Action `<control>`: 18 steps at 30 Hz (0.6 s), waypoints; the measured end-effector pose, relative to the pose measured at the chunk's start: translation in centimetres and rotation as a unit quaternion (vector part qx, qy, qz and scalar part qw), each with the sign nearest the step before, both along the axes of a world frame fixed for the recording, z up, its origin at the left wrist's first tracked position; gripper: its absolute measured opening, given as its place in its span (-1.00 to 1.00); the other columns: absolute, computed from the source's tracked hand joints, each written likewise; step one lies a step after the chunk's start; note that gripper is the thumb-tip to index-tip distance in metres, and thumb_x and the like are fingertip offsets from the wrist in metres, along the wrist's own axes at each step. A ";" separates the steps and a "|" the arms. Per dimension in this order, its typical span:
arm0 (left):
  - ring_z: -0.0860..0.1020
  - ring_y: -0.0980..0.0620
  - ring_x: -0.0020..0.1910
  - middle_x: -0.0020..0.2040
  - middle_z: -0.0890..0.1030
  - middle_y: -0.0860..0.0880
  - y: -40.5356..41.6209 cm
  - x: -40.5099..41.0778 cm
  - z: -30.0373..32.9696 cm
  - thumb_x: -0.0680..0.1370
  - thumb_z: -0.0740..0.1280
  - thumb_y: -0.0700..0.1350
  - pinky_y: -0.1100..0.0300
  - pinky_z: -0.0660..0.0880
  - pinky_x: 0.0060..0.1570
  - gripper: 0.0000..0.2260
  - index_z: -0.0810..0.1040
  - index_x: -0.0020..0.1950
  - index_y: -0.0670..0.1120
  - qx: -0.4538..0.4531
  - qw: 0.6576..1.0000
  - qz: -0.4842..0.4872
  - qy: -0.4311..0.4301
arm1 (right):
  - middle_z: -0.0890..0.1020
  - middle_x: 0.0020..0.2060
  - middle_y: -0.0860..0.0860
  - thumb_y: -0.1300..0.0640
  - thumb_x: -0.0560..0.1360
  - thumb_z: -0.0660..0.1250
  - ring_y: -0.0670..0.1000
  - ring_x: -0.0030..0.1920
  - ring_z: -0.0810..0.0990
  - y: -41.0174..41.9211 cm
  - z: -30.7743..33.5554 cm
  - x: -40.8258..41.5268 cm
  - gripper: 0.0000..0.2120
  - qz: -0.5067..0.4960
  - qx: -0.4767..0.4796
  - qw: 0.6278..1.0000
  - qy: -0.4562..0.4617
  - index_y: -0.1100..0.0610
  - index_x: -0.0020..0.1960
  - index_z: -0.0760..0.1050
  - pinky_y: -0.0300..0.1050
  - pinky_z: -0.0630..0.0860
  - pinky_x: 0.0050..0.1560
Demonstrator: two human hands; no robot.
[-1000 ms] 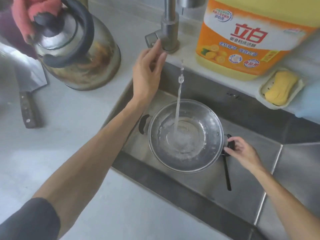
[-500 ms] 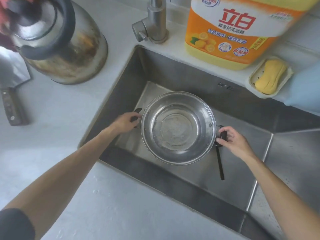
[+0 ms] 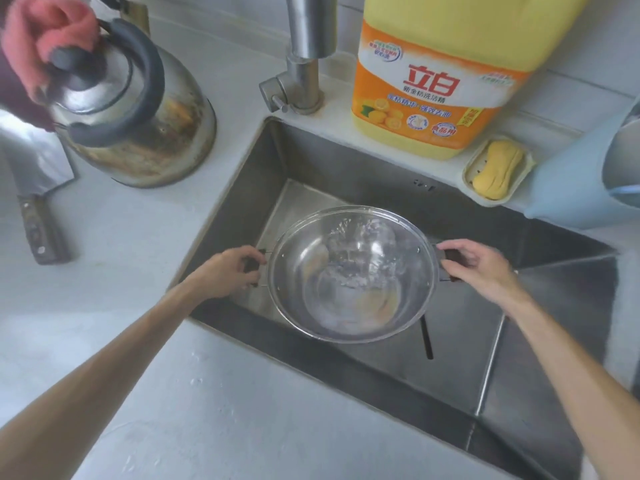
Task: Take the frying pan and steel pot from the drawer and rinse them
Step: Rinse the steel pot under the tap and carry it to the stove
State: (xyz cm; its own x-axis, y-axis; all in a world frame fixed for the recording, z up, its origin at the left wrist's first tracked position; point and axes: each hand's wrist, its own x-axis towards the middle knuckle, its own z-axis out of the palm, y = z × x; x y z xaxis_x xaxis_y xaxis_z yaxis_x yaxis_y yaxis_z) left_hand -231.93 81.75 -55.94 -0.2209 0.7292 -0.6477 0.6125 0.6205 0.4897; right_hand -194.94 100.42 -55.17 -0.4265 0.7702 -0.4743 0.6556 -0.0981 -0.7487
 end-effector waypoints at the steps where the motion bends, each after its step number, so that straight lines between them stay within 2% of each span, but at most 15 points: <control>1: 0.56 0.10 -0.34 -0.42 0.59 0.10 -0.3 0.4 0.0 0.48 0.37 -0.07 0.25 0.42 -0.26 -0.82 0.45 -0.09 0.21 -0.010 1.000 -0.002 -0.003 | 0.67 0.01 -0.01 0.22 0.43 0.41 -0.16 -0.12 0.64 0.3 1.8 -0.3 -0.74 0.017 0.025 1.000 -0.002 -0.14 -0.03 0.57 -0.40 0.50 -0.08; 3: 0.57 -0.01 -0.27 -0.33 0.57 0.08 -0.5 1.6 0.1 0.48 0.37 -0.10 0.25 0.41 -0.24 -0.81 0.41 -0.11 0.18 -0.011 1.000 0.010 -0.010 | 0.69 -0.09 -0.04 0.15 0.40 0.44 0.01 -0.12 0.65 0.8 5.6 -1.0 -0.74 0.040 0.075 0.996 -0.001 -0.14 0.02 0.58 -0.32 0.49 -0.05; 5: 0.56 0.03 -0.23 -0.27 0.53 0.12 -0.4 3.0 0.3 0.48 0.37 -0.12 0.33 0.37 -0.28 -0.85 0.43 -0.06 0.06 -0.004 0.999 0.050 -0.018 | 0.66 -0.18 -0.01 0.07 0.39 0.45 0.07 -0.21 0.60 0.9 8.9 -1.5 -0.73 0.065 0.126 0.990 0.000 -0.19 0.04 0.57 -0.28 0.45 -0.12; 6: 0.58 0.01 -0.16 -0.22 0.54 0.11 -0.3 3.8 0.4 0.47 0.37 -0.13 0.29 0.39 -0.23 -0.85 0.43 -0.05 0.02 0.011 0.997 0.077 -0.023 | 0.65 -0.19 0.02 0.04 0.39 0.44 0.08 -0.22 0.58 0.9 10.1 -1.7 -0.74 0.077 0.153 0.985 -0.008 -0.21 0.04 0.56 -0.28 0.43 -0.15; 8: 0.58 -0.06 -0.09 -0.13 0.54 0.07 -0.2 4.9 0.8 0.46 0.38 -0.14 0.17 0.40 -0.15 -0.84 0.40 -0.11 0.03 0.063 0.989 0.135 -0.024 | 0.65 -0.14 -0.01 0.04 0.40 0.44 0.07 -0.18 0.57 0.9 11.8 -1.6 -0.74 0.095 0.204 0.974 -0.025 -0.23 0.03 0.54 -0.34 0.40 -0.16; 10: 0.59 -0.03 -0.14 -0.19 0.58 0.08 -0.4 5.5 2.0 0.48 0.34 -0.16 0.23 0.41 -0.20 -0.82 0.37 -0.14 0.07 0.115 0.975 0.187 -0.016 | 0.64 -0.09 -0.14 0.07 0.40 0.44 -0.01 -0.17 0.57 0.7 12.6 -1.0 -0.71 0.096 0.227 0.969 -0.023 -0.26 0.01 0.50 -0.47 0.37 -0.12; 12: 0.63 0.05 -0.17 -0.23 0.64 0.11 -0.8 5.3 3.5 0.50 0.32 -0.14 0.29 0.44 -0.17 -0.84 0.36 -0.13 0.08 0.165 0.963 0.214 0.000 | 0.62 -0.07 -0.25 0.12 0.40 0.45 -0.07 -0.14 0.59 0.1 12.5 -0.3 -0.70 0.075 0.223 0.972 -0.006 -0.25 -0.03 0.49 -0.51 0.38 -0.06; 14: 0.60 0.17 -0.25 -0.29 0.64 0.16 -1.5 4.7 5.3 0.51 0.32 -0.13 0.28 0.45 -0.15 -0.84 0.37 -0.11 0.09 0.212 0.956 0.202 0.032 | 0.60 -0.07 -0.25 0.20 0.40 0.44 -0.13 -0.15 0.60 -1.2 11.6 0.5 -0.70 0.037 0.211 0.977 0.020 -0.20 -0.10 0.48 -0.47 0.43 -0.02; 15: 0.57 0.22 -0.29 -0.29 0.62 0.22 -1.9 4.2 6.4 0.51 0.33 -0.14 0.35 0.43 -0.16 -0.84 0.40 -0.10 0.11 0.238 0.953 0.184 0.046 | 0.61 -0.09 -0.23 0.24 0.40 0.44 -0.16 -0.16 0.60 -1.9 11.0 0.9 -0.69 0.015 0.200 0.979 0.034 -0.17 -0.13 0.47 -0.44 0.44 0.00; 16: 0.55 0.23 -0.29 -0.28 0.60 0.24 -2.2 3.8 7.5 0.50 0.34 -0.15 0.38 0.41 -0.18 -0.83 0.43 -0.09 0.13 0.258 0.951 0.161 0.060 | 0.61 -0.13 -0.23 0.28 0.40 0.42 -0.19 -0.17 0.59 -2.6 10.3 1.2 -0.66 -0.009 0.185 0.982 0.046 -0.17 -0.14 0.47 -0.43 0.45 0.00; 18: 0.51 0.17 -0.27 -0.27 0.56 0.17 -2.7 2.9 9.5 0.49 0.37 -0.13 0.30 0.41 -0.15 -0.81 0.48 -0.03 0.16 0.294 0.947 0.087 0.099 | 0.61 -0.19 -0.26 0.36 0.41 0.39 -0.25 -0.19 0.56 -3.9 8.8 1.7 -0.61 -0.054 0.143 0.986 0.071 -0.16 -0.15 0.47 -0.44 0.45 -0.03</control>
